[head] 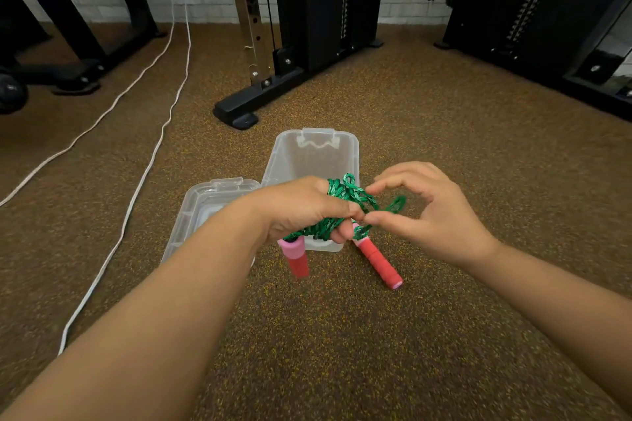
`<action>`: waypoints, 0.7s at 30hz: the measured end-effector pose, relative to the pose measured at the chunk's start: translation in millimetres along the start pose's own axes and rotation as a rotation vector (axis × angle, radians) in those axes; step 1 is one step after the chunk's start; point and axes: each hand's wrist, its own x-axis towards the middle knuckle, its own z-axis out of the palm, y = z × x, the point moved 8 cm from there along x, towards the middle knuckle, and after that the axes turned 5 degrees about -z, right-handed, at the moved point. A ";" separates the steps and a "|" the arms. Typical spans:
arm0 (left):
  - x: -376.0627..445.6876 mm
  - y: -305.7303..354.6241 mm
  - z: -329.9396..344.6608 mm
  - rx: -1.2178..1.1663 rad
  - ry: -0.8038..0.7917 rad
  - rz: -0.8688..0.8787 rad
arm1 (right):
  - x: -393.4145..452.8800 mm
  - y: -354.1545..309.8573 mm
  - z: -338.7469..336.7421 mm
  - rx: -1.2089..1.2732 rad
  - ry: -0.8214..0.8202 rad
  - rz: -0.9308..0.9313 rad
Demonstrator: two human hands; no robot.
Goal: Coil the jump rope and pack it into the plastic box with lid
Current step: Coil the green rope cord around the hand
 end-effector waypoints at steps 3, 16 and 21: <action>-2.6 2.2 5.4 0.035 -0.046 -0.005 | 4.0 4.8 3.3 -0.054 -0.057 0.040; -2.7 -19.4 -12.0 0.228 -0.005 -0.121 | -16.0 93.9 -26.2 0.351 0.252 0.591; -2.9 -19.5 -13.5 0.196 -0.002 -0.142 | -37.4 120.5 -22.0 0.037 -0.065 0.782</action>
